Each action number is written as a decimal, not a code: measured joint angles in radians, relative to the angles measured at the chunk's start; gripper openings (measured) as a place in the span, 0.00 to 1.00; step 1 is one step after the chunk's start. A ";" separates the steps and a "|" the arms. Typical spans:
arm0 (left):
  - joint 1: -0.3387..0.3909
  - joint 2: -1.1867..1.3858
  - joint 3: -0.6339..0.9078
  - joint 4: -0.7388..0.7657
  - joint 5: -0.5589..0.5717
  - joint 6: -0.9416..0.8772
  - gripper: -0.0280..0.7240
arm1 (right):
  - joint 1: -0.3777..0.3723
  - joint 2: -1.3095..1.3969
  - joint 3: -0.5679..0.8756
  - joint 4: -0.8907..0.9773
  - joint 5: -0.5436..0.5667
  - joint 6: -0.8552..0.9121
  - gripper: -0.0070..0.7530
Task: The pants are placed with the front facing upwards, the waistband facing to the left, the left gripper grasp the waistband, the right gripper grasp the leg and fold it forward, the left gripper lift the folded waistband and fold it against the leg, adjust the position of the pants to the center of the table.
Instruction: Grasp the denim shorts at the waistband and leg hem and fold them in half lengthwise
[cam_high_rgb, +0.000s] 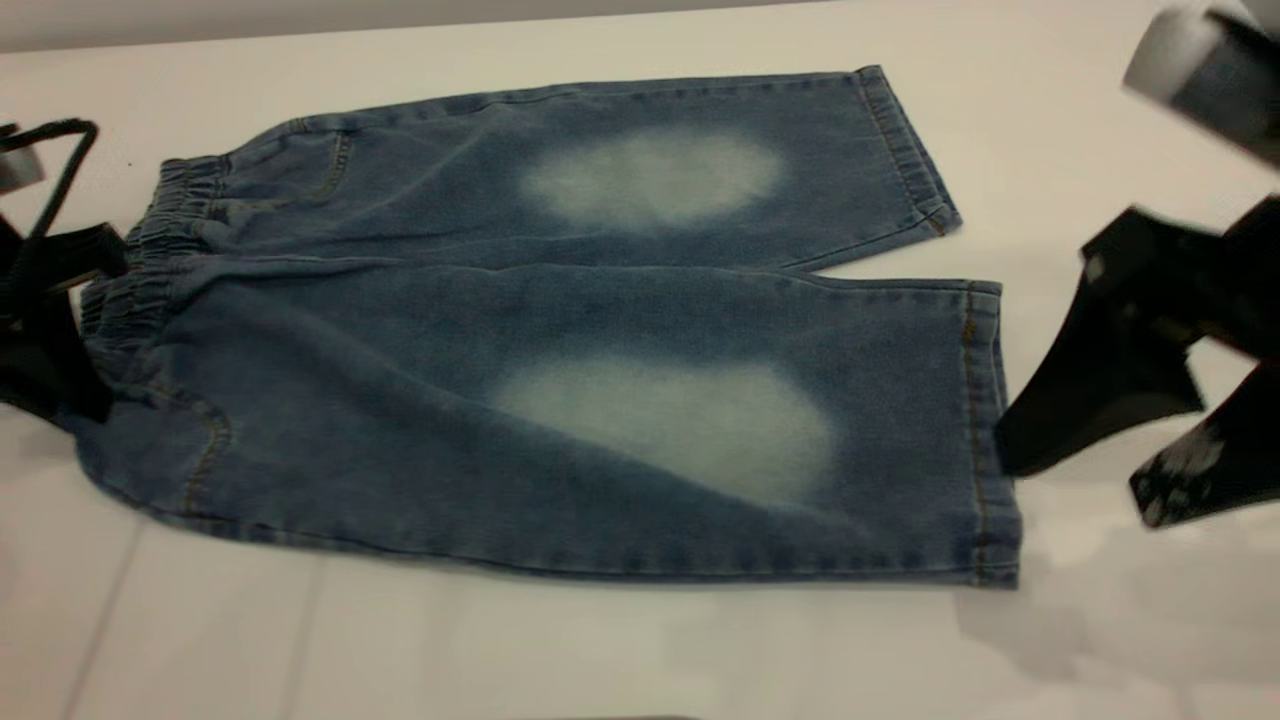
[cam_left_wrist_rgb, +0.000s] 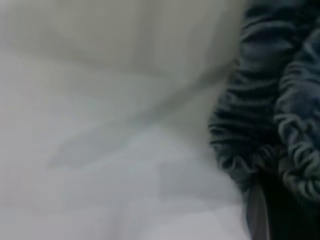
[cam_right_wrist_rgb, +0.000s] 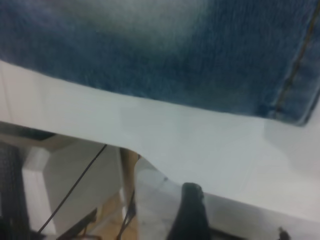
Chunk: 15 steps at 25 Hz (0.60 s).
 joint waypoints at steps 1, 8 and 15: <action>-0.016 0.000 0.000 -0.016 -0.001 0.019 0.11 | 0.000 0.026 0.000 0.033 0.001 -0.028 0.68; -0.124 0.000 -0.001 -0.060 -0.015 0.072 0.11 | 0.000 0.199 -0.001 0.259 -0.014 -0.228 0.68; -0.137 0.000 -0.001 -0.064 -0.016 0.077 0.11 | 0.000 0.268 -0.002 0.365 -0.180 -0.276 0.68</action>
